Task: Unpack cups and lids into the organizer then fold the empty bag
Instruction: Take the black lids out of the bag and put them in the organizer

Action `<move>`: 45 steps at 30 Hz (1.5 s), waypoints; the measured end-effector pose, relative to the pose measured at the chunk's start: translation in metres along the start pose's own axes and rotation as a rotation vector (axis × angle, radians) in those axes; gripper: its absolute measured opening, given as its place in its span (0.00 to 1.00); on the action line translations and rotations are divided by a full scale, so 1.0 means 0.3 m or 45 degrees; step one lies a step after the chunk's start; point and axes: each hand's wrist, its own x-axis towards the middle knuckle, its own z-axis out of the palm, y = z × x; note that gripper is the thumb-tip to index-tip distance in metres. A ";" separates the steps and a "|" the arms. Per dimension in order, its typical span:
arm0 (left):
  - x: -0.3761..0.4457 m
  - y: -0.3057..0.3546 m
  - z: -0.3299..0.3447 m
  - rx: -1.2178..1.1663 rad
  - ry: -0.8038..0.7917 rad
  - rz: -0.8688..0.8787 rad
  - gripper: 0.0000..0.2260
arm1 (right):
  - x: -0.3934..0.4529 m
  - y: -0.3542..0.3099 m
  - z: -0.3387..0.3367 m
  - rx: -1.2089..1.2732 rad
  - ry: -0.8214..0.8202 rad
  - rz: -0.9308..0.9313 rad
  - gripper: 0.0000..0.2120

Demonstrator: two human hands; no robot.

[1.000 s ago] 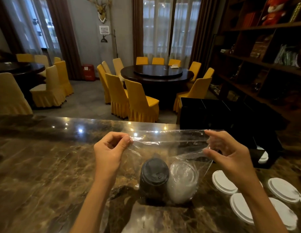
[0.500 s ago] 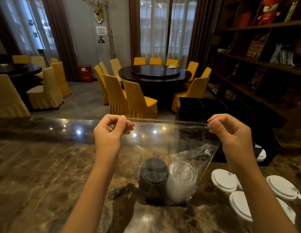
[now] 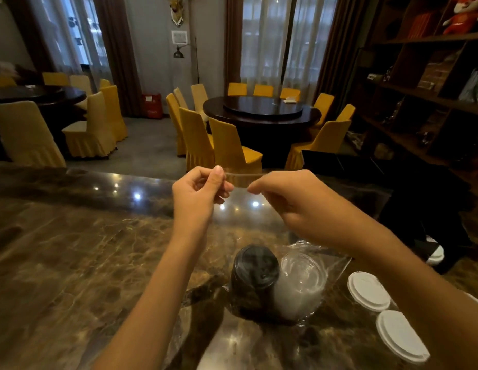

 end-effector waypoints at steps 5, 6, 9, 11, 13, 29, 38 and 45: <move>0.003 0.020 -0.007 0.040 0.000 0.002 0.10 | 0.130 0.077 0.039 0.233 -0.743 0.433 0.18; 0.004 0.023 -0.008 0.058 -0.010 0.009 0.10 | 0.149 0.091 0.042 0.228 -0.871 0.446 0.17; 0.004 0.030 -0.008 0.055 -0.025 0.020 0.10 | 0.191 0.125 0.078 0.120 -1.167 0.426 0.15; 0.000 0.030 -0.003 0.038 -0.047 0.026 0.10 | 0.211 0.128 0.125 0.039 -1.407 0.413 0.20; -0.010 0.025 0.004 0.017 -0.075 0.033 0.09 | 0.229 0.125 0.189 -0.108 -1.592 0.339 0.23; -0.118 -0.414 -0.143 0.289 -0.068 -0.702 0.11 | 0.215 0.303 0.434 0.248 -1.451 0.609 0.16; -0.231 -0.498 -0.176 0.420 -0.828 -0.842 0.38 | 0.203 0.378 0.474 0.416 -1.591 0.541 0.09; -0.297 -0.549 -0.117 0.673 -0.794 -0.455 0.49 | 0.179 0.411 0.506 0.477 -1.588 0.561 0.40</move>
